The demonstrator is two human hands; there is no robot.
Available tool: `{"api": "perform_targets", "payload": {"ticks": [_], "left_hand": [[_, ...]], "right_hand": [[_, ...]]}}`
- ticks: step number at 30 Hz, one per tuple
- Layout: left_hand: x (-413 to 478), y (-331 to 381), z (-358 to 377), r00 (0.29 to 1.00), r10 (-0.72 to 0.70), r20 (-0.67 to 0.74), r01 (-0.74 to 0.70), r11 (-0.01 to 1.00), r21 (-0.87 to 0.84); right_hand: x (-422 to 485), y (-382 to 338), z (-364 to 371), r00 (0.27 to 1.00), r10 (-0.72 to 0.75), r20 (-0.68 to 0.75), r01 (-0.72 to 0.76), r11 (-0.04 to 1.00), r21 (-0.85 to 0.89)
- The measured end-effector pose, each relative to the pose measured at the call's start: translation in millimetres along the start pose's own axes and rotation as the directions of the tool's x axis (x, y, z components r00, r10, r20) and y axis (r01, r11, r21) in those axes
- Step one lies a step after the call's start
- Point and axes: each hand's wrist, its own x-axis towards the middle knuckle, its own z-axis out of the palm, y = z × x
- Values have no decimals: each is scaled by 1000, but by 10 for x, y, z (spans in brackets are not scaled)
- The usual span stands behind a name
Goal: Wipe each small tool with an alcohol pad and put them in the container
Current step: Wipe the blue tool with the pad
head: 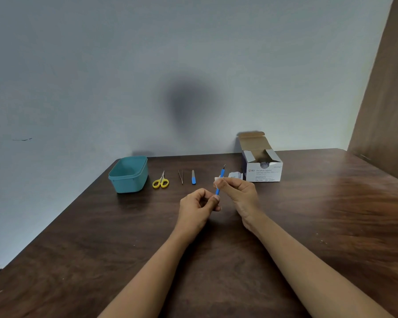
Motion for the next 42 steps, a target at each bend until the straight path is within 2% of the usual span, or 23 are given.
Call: {"api": "perform_targets", "payload": {"ticks": [4,6,12,17,21,25,27,30,33,36,39,42], "left_hand": [[-7,7,14,999,15,-31,-14,999,42],[-4,2,10,998,13,-54,-10,999,53],[2,-9,-8,995,22,-101,-15,998,66],[0,-2,-10,995,26,-92,-22,999,44],[-16,20,-2,996,45,-79,-44,999,19],[-8,9,-13,996,45,-76,-45,999,-1],[1,-1,-17,998,41,-54,-42,999,-27],[-6,25,-21,1000,4,-10,-6,990,-139],[-9,41,-16,993,-80,-84,55,964,-262],[10,22,-36,983,-116,-143,54,923,-381],[24,42,-98,989,-139,-52,96,865,-492],[31,73,-133,991,-133,3,115,844,-524]], "right_hand": [[-6,49,54,996,-81,-39,75,987,-143],[-7,40,65,998,-54,-22,50,986,-157],[-21,36,39,998,44,35,-42,998,-54],[-17,60,36,1000,24,-17,-26,992,-126],[-21,109,68,1000,29,5,-27,971,-238],[-41,33,35,994,74,78,-67,994,-84],[-49,0,5,989,87,116,-87,996,-4],[-48,-12,-3,986,109,127,-109,994,-8],[-57,-20,14,987,93,133,-91,996,-23],[-67,-18,28,980,52,190,-45,998,-41],[-79,-9,47,965,45,260,-19,995,-103],[-87,-13,60,955,50,292,-12,991,-131]]}}
